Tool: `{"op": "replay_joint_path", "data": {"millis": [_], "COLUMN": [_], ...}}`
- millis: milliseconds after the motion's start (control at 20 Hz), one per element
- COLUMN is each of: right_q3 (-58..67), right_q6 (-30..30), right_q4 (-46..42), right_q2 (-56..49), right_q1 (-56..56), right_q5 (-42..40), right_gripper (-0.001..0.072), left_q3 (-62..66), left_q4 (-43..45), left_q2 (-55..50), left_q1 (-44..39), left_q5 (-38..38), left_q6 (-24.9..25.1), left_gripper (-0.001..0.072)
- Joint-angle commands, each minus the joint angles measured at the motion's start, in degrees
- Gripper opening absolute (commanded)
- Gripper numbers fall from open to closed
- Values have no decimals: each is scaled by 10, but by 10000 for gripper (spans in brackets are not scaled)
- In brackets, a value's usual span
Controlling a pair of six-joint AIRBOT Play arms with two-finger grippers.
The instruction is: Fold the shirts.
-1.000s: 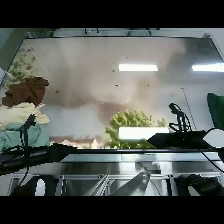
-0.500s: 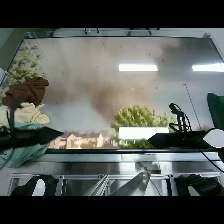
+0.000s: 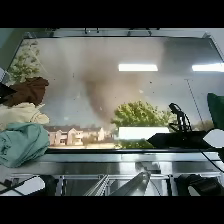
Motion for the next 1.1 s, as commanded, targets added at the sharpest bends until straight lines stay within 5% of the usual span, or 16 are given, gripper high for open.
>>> {"op": "replay_joint_path", "data": {"millis": [0, 150, 200, 250, 350, 400, 750, 950, 1050], "right_q3": [0, 0, 0, 0, 0, 0, 0, 0, 0], "right_q6": [0, 0, 0, 0, 0, 0, 0, 0, 0], "right_q4": [0, 0, 0, 0, 0, 0, 0, 0, 0], "right_q2": [0, 0, 0, 0, 0, 0, 0, 0, 0], "right_q1": [1, 1, 1, 1, 1, 1, 1, 1, 1], "right_q5": [-1, -5, -11, -19, -29, -29, -29, -29, -26], "right_gripper": [17, 17, 17, 17, 17, 17, 17, 17, 17], "left_q3": [91, 131, 144, 157, 199, 220, 386, 418, 390], "left_q4": [71, 63, 52, 43, 32, 27, -175, 84, 113], "left_q2": [-141, -228, -250, -267, -297, -304, -246, -221, -221], "left_q1": [17, 11, 1, -11, -39, -52, -167, -205, -175], "left_q5": [13, -52, -68, -79, -106, -112, -173, -168, -157], "left_q6": [-10, -21, -21, -20, -19, -19, -10, -76, -88], "left_gripper": [716, 706, 629, 495, 85, 2, 19, 21, 21]}}
